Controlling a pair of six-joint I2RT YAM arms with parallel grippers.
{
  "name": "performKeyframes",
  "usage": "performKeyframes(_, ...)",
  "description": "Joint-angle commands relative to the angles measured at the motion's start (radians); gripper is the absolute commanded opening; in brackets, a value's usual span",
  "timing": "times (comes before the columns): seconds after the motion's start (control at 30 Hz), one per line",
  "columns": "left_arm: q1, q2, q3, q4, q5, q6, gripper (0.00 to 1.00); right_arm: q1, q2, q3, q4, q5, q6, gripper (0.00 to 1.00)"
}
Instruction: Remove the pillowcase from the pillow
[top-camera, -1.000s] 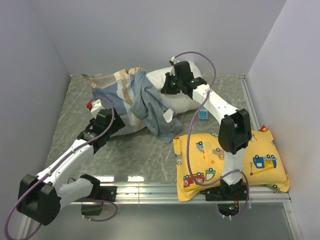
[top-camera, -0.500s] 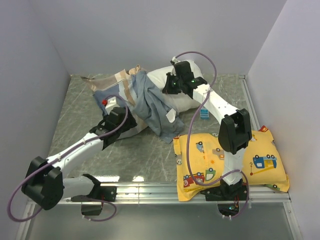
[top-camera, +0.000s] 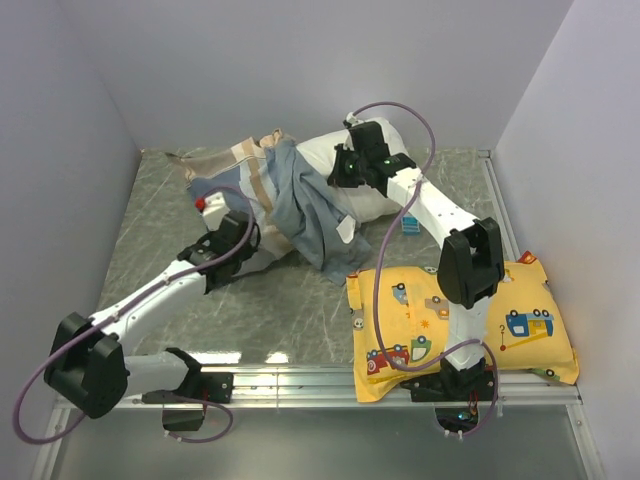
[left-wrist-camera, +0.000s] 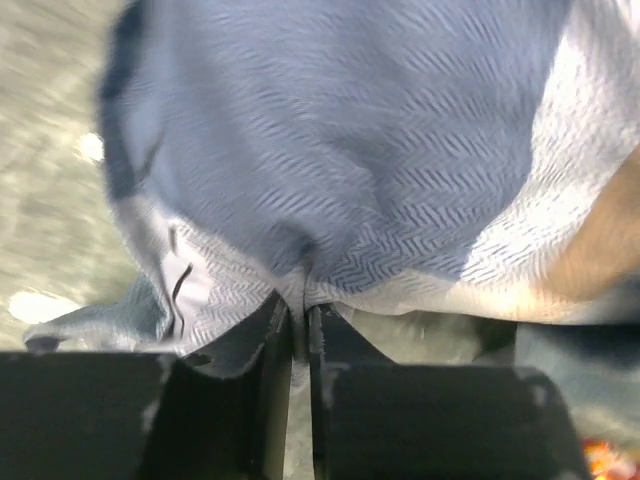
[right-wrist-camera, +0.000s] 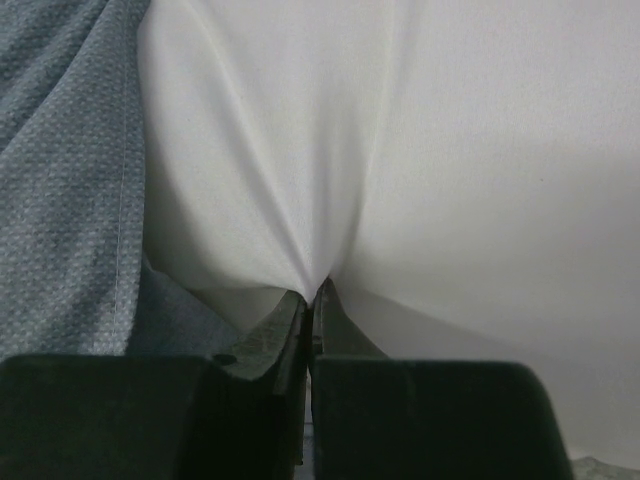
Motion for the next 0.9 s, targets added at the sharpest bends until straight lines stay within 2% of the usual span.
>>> performKeyframes(0.0,0.115,-0.094,0.047,0.012,0.001,0.002,0.13,-0.037,-0.071,0.027,0.007,-0.006,0.009,0.0)
performKeyframes(0.03,0.182,-0.107,0.041,0.018,0.021,0.008,0.11,-0.045,-0.073,0.023,0.009,-0.006,0.012,0.0)
performKeyframes(0.1,0.24,-0.14,0.031,0.024,0.05,0.022,0.06,-0.072,-0.08,0.016,0.009,-0.007,0.018,0.0)
performKeyframes(0.6,0.814,-0.203,-0.021,0.042,0.332,0.024,0.0,-0.281,-0.076,-0.03,0.038,-0.052,0.076,0.0)
performKeyframes(0.8,0.919,-0.189,-0.016,0.065,0.412,0.022,0.0,-0.303,-0.123,-0.062,0.055,-0.042,0.076,0.0)
performKeyframes(0.87,0.919,-0.189,-0.022,0.157,0.551,0.073,0.01,-0.298,-0.148,-0.095,0.062,-0.052,0.072,0.0)
